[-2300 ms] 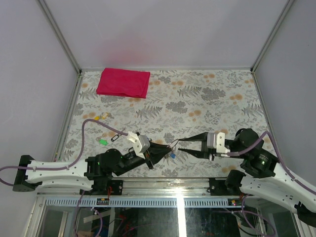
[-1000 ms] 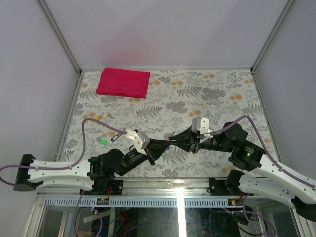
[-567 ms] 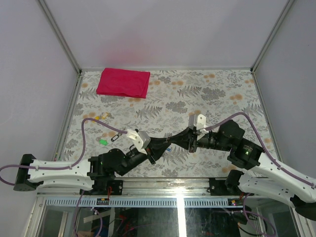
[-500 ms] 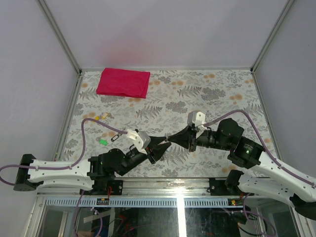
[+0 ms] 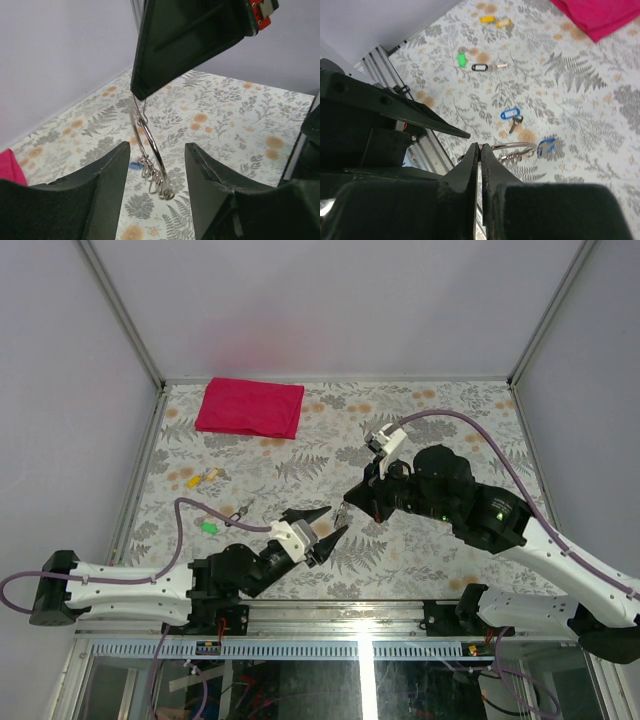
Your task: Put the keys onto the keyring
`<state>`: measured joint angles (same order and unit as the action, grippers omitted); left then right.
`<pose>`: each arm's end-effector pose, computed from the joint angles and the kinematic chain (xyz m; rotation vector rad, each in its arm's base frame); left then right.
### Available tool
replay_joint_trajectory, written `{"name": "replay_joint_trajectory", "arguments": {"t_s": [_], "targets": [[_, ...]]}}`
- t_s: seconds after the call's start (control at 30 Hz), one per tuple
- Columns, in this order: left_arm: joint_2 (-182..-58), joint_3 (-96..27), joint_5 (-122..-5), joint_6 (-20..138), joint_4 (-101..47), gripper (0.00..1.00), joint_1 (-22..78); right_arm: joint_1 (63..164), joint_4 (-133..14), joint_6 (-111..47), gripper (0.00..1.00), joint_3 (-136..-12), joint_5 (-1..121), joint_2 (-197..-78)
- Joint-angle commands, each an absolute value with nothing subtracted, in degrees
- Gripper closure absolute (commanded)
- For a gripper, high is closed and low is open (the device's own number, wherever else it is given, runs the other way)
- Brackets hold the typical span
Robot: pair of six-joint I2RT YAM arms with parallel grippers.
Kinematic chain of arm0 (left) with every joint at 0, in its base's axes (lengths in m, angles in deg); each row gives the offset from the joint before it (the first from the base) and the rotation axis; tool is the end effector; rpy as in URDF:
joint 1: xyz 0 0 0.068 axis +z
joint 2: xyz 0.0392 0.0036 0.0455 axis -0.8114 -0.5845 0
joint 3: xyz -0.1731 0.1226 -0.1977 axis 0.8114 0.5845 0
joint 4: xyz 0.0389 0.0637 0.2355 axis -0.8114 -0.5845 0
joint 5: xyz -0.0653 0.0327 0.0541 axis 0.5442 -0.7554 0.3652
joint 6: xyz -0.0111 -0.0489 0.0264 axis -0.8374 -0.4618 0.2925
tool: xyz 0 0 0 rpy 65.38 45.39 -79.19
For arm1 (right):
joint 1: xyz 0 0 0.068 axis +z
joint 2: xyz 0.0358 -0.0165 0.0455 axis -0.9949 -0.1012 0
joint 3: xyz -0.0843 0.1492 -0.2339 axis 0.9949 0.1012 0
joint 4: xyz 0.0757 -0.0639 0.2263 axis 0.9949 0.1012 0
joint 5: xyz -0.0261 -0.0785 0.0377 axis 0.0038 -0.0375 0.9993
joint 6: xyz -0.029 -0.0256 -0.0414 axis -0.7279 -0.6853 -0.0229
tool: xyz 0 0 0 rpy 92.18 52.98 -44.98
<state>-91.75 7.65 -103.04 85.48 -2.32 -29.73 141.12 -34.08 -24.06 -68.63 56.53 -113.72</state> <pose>0.0386 -0.1687 0.3283 0.7499 1.2462 -0.6081 0.1013 0.1609 0.4348 -0.7360 1.7568 0.9373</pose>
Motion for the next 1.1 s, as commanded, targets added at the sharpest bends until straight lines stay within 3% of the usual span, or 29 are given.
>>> {"name": "replay_joint_trajectory", "arguments": {"t_s": [0.0, 0.3, 0.63, 1.07], "targets": [[-93.38, 8.26, -104.96, 93.94, 9.51, 0.52, -30.17, 140.93, -29.42, -19.43, 1.0, -73.3, 52.61, -114.99], [-97.55, 8.0, -105.98, 97.75, 14.88, 0.55, -30.13, 140.88, -27.15, -15.16, 1.0, -75.85, 52.33, -116.61], [-98.58, 8.75, -106.25, 98.19, 20.83, 0.67, -30.16, 140.91, -28.12, -13.08, 1.0, -75.82, 54.94, -116.33], [-100.52, 8.3, -106.11, 97.98, 21.65, 0.69, -30.08, 140.89, -29.19, -11.56, 1.0, -75.17, 56.37, -115.09]]}}
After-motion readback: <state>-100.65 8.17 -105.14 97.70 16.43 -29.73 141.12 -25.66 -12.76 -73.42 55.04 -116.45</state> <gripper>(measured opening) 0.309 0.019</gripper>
